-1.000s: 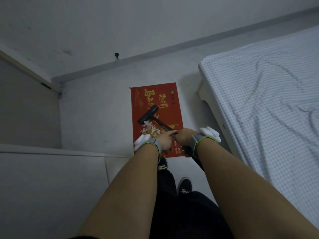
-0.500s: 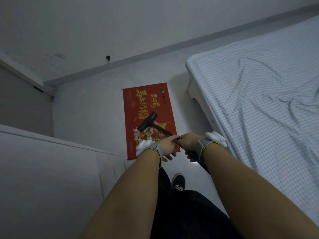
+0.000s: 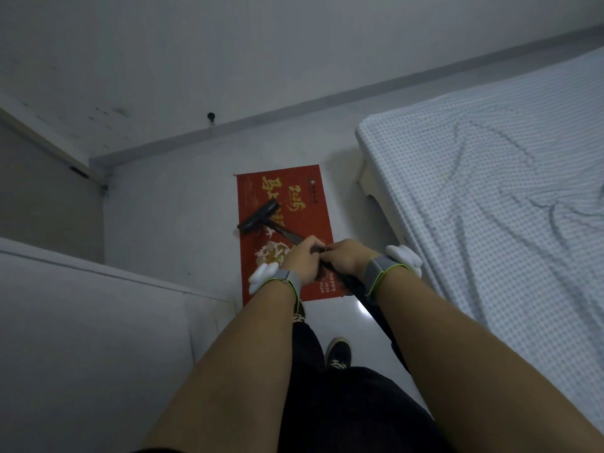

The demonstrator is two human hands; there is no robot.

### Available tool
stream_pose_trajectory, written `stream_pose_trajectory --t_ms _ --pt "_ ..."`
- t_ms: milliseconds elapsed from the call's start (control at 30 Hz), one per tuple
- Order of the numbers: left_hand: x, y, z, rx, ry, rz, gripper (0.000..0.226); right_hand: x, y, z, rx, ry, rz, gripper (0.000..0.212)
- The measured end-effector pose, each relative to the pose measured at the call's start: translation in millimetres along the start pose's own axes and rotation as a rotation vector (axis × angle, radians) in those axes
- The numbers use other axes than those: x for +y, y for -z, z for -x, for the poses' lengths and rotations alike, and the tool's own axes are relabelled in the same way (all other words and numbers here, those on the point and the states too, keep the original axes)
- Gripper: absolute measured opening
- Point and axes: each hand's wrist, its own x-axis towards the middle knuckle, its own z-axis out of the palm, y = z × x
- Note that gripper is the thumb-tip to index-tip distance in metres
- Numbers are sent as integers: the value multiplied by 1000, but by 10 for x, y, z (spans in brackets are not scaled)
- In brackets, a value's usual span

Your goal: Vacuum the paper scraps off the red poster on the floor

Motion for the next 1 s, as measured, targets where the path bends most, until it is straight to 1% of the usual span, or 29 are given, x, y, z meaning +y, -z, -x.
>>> stream_pose_trajectory --t_ms 133,200,267,333,400,467,533,600,667,767,833,933,1000 --pt "-93 184 -48 -28 31 -20 36 -191 -105 -174 14 41 114 32" --pt "-194 212 -115 -65 43 -6 44 -229 -177 -261 -11 34 133 31" --pt "-298 264 -202 -84 89 -58 50 -262 -249 -347 -58 -10 116 29" --pt "-362 330 -274 -115 116 -94 48 -293 -315 -435 -101 -53 100 29" --pt "-338 368 -245 -102 115 -105 44 -294 -323 -432 -132 -71 66 31" --pt "-301 398 -262 -107 123 -109 42 -310 -315 -432 -139 -88 34 34" --pt "-242 388 -306 -65 125 -108 41 -318 -261 -416 -134 -103 8 37" --pt "-164 365 -363 -44 106 -182 39 -298 -184 -410 -120 -126 -10 37" --pt "-67 324 -350 -106 78 -206 35 -235 -114 -371 -119 -152 -17 32" --pt "25 277 -297 -219 94 -189 32 -97 -65 -291 -119 -180 -37 28" --pt "55 196 -220 -247 120 -210 30 32 -56 -236 -125 -196 -57 26" --pt "81 22 -107 -275 146 -155 31 205 -30 -153 -124 -214 -80 25" --pt "95 -76 -13 -288 164 -111 29 316 7 -79 -123 -213 -92 28"
